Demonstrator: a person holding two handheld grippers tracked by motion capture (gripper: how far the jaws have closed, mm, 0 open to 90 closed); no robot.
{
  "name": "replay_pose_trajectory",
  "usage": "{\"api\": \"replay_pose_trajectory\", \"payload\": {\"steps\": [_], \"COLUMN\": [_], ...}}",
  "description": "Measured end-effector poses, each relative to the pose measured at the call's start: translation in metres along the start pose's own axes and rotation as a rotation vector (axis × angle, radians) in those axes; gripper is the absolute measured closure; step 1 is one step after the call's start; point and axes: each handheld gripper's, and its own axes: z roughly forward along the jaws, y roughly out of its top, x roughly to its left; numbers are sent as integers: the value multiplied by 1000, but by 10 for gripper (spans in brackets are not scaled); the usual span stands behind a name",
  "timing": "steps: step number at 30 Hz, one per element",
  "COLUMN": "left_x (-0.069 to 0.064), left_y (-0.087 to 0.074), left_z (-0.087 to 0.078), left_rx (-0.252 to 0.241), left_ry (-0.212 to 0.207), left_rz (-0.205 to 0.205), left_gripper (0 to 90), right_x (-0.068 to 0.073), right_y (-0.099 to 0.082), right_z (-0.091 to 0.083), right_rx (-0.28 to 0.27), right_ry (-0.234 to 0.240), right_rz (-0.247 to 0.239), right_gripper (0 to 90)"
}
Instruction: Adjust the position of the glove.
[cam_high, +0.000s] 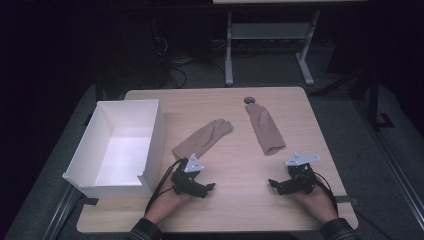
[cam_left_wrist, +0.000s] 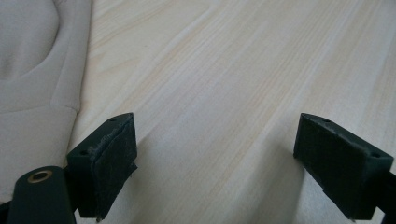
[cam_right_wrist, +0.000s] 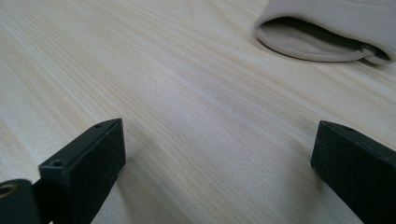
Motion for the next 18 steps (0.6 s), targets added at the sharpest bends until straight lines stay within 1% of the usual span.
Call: {"api": "replay_pose_trajectory", "payload": {"steps": [2,3,5,6,7,8,9,10,12,13,14,15,16,17,18], "left_x": [2,2,5,6,6,6,6,5,5,6,6,6,6,6,6], "left_y": [-3,-3,-5,-5,-6,-6,-6,-6,-6,-6,-7,-7,-7,-7,-7], "left_z": [-3,-3,-6,-7,-8,-8,-7,-7,-7,-7,-7,-7,-7,-7,-7], "left_rx": [-2,-2,5,4,6,6,3,1,-1,-2,-4,-4,-4,-5,-4], "left_ry": [-21,-21,-29,-28,-27,-27,-28,-32,-34,-35,-36,-36,-38,-40,-42], "left_rz": [14,14,27,27,30,30,30,31,32,33,34,34,35,38,41], "left_gripper": [126,127,127,127,128,127,127,127,127,127,127,128,128,128,128], "right_x": [0,0,1,1,3,3,3,3,2,2,0,0,-3,-5,-6], "right_y": [0,0,3,3,4,4,6,8,11,11,15,15,20,24,27], "right_z": [0,0,-2,-2,-5,-5,-7,-8,-12,-12,-15,-15,-17,-16,-15], "right_rx": [1,1,4,4,12,12,12,15,0,0,-21,-21,-39,-46,-47], "right_ry": [0,0,3,3,-3,-3,0,3,16,16,19,19,23,25,26], "right_rz": [-4,-4,-23,-23,-32,-32,-42,-29,-38,-38,-34,-34,-46,-49,-41], "right_gripper": [39,39,156,156,214,214,278,313,448,448,583,583,697,746,779]}}
